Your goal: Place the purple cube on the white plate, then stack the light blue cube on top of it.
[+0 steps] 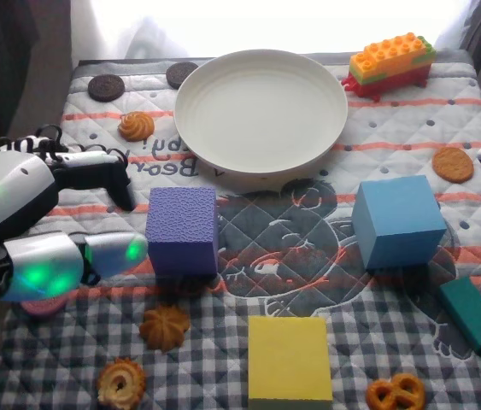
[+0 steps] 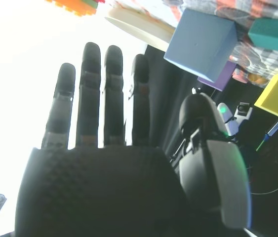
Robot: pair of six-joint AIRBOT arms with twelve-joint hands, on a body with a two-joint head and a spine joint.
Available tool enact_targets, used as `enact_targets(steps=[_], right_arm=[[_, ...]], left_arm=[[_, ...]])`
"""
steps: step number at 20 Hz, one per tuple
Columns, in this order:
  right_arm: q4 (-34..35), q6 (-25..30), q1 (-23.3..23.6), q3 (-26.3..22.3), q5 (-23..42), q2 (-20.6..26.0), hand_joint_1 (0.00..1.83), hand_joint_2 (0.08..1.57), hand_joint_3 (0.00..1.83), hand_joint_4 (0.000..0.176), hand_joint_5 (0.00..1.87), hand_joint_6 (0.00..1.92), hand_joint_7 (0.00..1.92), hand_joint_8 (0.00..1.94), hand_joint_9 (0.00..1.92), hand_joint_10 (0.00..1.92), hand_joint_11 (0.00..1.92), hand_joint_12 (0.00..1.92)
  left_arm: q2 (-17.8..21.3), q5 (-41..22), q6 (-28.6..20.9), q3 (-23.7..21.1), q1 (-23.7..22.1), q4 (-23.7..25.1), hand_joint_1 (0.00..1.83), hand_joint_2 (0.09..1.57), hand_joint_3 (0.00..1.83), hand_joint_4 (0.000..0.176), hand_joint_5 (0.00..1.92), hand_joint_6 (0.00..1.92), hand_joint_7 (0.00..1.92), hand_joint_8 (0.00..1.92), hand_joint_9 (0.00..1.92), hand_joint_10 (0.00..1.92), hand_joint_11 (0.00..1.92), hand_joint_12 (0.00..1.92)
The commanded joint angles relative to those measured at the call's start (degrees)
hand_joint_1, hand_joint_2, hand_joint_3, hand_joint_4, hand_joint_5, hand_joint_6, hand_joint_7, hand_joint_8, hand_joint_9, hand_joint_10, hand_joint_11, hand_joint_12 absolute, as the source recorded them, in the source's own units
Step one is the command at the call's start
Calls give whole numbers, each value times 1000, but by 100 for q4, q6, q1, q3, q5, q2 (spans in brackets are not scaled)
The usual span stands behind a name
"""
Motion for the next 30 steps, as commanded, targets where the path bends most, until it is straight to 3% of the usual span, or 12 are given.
enact_targets(steps=[1, 4, 7, 12, 14, 17, 20, 23, 24, 27, 28, 30], right_arm=[[101, 2, 72, -4, 650, 29, 221, 1372, 2, 55, 493, 0, 437, 2, 432, 10, 129, 839], [93, 16, 72, -5, 650, 23, 253, 1376, 0, 41, 529, 3, 480, 3, 479, 7, 182, 821], [80, 16, 74, -2, 650, 16, 246, 1382, 1, 59, 506, 0, 464, 0, 468, 0, 138, 858], [67, 16, 77, 2, 650, 8, 452, 1362, 0, 38, 531, 0, 470, 2, 467, 6, 123, 919], [66, 16, 77, 6, 650, -4, 486, 1352, 0, 41, 548, 5, 490, 7, 496, 14, 163, 943], [46, 16, 77, 7, 646, -14, 416, 1374, 2, 28, 555, 2, 495, 2, 517, 9, 195, 948], [-6, 16, 85, 18, 604, -38, 554, 1349, 0, 30, 555, 0, 482, 0, 499, 0, 138, 928], [-17, 16, 95, 24, 595, -43, 553, 1337, 0, 42, 550, 3, 478, 3, 479, 2, 100, 907], [-17, 16, 95, 25, 595, -43, 556, 1335, 0, 41, 558, 5, 484, 5, 478, 2, 98, 906], [-16, 16, 93, 26, 595, -48, 555, 1342, 1, 29, 578, 6, 498, 6, 488, 4, 109, 883], [-16, 16, 93, 29, 595, -61, 547, 1339, 0, 29, 593, 2, 505, 2, 493, 2, 122, 845], [-14, 16, 93, 34, 595, -69, 483, 1358, 6, 44, 567, 2, 490, 0, 487, 1, 128, 833]], left_arm=[[-20, -659, -16, 58, -94, 38, 189, 1235, 1, 88, 410, 1, 525, 1, 556, 6, 94, 840], [-187, -537, -17, 236, -271, -31, 398, 1163, 0, 99, 371, 3, 498, 1, 543, 2, 81, 914], [-444, -137, -16, 462, -624, 107, 547, 960, 0, 174, 79, 0, 208, 0, 253, 0, 0, 764], [-661, 498, -15, 647, -954, 426, 726, 813, 0, 176, 126, 4, 218, 6, 300, 6, 0, 525], [-723, 686, -14, 716, -1013, 466, 702, 848, 5, 137, 192, 14, 265, 11, 318, 7, 0, 565], [-912, 1000, -14, 905, -1193, 468, 693, 880, 2, 175, 138, 0, 364, 6, 447, 20, 0, 855], [-1083, 1059, -14, 1030, -1295, 475, 801, 928, 3, 75, 398, 13, 542, 11, 577, 36, 21, 1090], [-1145, 1056, -14, 1077, -1315, 470, 1014, 1058, 3, 39, 549, 6, 886, 21, 753, 290, 155, 1253], [-1145, 1055, -14, 1077, -1311, 460, 1274, 1098, 1, 18, 642, 9, 948, 825, 747, 661, 229, 1329], [-1147, 1003, -15, 1099, -1299, 350, 1322, 1166, 0, 0, 796, 14, 847, 1223, 639, 1191, 385, 1520], [-1174, 910, -15, 1131, -1302, 239, 1253, 1163, 0, 0, 853, 887, 872, 1184, 684, 1202, 474, 1535], [-1278, 756, -16, 1220, -1371, 139, 1252, 1147, 0, 0, 1064, 591, 832, 1422, 790, 1238, 661, 1548]])
